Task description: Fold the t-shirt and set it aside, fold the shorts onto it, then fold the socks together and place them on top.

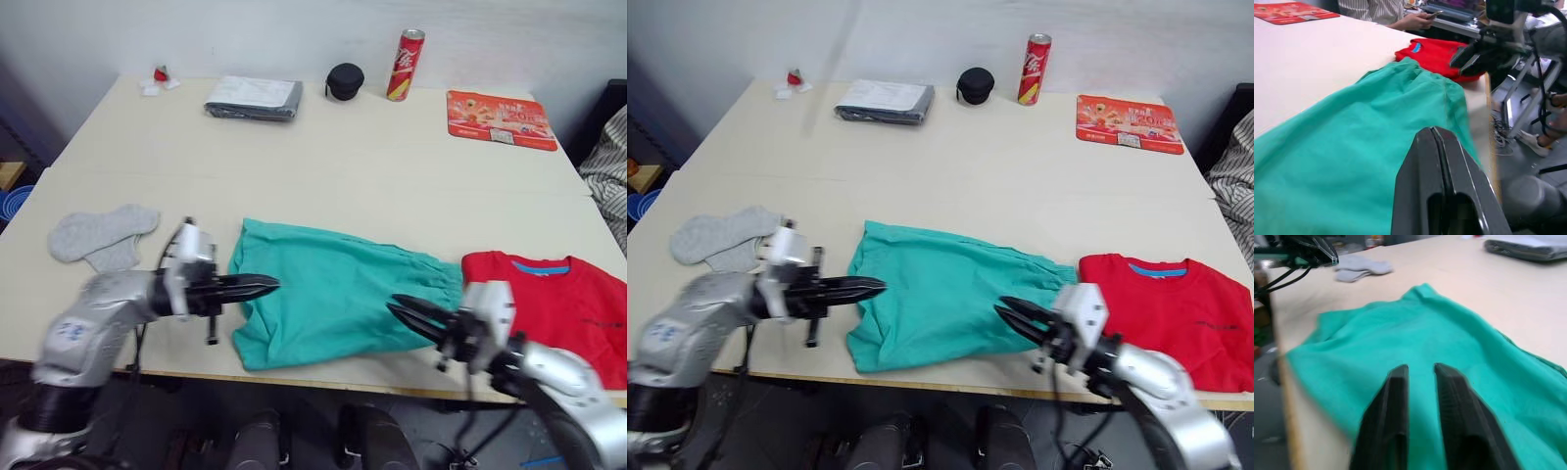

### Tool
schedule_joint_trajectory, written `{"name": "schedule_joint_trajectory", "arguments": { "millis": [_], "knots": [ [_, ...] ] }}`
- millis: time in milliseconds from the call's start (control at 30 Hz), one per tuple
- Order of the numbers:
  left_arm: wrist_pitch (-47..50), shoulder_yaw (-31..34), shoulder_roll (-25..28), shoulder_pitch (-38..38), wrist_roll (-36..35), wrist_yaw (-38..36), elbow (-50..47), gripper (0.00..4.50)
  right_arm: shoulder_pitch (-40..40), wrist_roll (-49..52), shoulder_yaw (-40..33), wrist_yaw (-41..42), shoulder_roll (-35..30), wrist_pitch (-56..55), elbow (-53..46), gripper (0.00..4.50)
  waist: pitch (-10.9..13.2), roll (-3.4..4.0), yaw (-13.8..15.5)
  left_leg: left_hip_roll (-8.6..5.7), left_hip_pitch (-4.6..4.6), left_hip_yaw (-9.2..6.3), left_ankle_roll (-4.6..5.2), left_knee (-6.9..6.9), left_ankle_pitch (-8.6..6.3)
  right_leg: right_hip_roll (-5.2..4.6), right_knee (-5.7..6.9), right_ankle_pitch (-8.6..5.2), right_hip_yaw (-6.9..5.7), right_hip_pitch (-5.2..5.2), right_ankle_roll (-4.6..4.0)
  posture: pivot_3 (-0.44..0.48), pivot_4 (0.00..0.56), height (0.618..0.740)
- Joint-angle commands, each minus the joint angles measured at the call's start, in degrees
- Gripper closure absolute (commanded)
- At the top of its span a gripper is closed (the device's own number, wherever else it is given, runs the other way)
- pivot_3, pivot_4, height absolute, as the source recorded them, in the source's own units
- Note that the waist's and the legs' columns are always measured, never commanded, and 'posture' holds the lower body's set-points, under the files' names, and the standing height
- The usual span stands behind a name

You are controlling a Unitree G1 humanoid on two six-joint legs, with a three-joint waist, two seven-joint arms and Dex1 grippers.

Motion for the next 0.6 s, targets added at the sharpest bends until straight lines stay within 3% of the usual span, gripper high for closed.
{"name": "schedule_joint_trajectory", "arguments": {
  "millis": [33, 167, 267, 367, 600],
  "knots": [
    [-10.5, -7.2, -3.9, -2.2, 10.6, -1.7, 7.3, 4.50, -3.8, -10.5, 7.1, -7.4, 6.2, -1.8, 4.2, 4.49, 0.0, -0.01, -0.3, 0.03, -0.02, 0.05, -0.02, 0.02, 0.01, 0.06, -0.02, 0.00, 0.03, -0.04, 0.00, 0.000, 0.150, 0.740],
    [-14.8, -9.3, -12.7, -5.8, 16.4, 4.5, 19.1, 4.50, -6.6, -22.4, 13.3, -11.7, 9.3, -5.1, 11.8, 4.49, 0.0, -0.06, -0.6, 0.07, -0.25, 0.05, 0.04, 0.14, 0.10, 0.11, 0.00, -0.02, 0.03, -0.20, -0.02, 0.000, 0.150, 0.740],
    [-15.1, -12.0, -13.9, -7.2, 24.3, 9.0, 24.4, 4.50, -6.5, -25.4, 12.2, -15.4, 11.6, -7.4, 15.3, 4.49, -0.1, -0.17, -0.6, 0.04, -0.38, -0.05, 0.14, 0.23, 0.14, 0.06, 0.01, 0.02, -0.02, -0.24, 0.03, 0.000, 0.150, 0.740],
    [-13.1, -10.2, -15.5, -7.1, 25.9, 14.4, 27.6, 4.50, -5.8, -24.7, 7.0, -18.2, 13.0, -8.5, 16.7, 4.49, -0.2, -0.19, -0.7, 0.03, -0.18, -0.08, 0.16, 0.19, 0.14, -0.01, 0.06, 0.04, -0.01, -0.06, 0.06, 0.000, 0.150, 0.740],
    [-12.8, -8.0, -13.2, -4.6, 26.2, 14.7, 29.6, 4.50, -3.1, -18.5, -7.1, -21.5, 15.1, -10.6, 22.6, 4.49, -0.6, -0.09, -1.1, 0.11, 0.72, -0.13, -0.01, -0.08, -0.12, -0.06, 0.01, 0.01, 0.00, 0.71, 0.01, 0.000, 0.150, 0.740]
  ]
}}
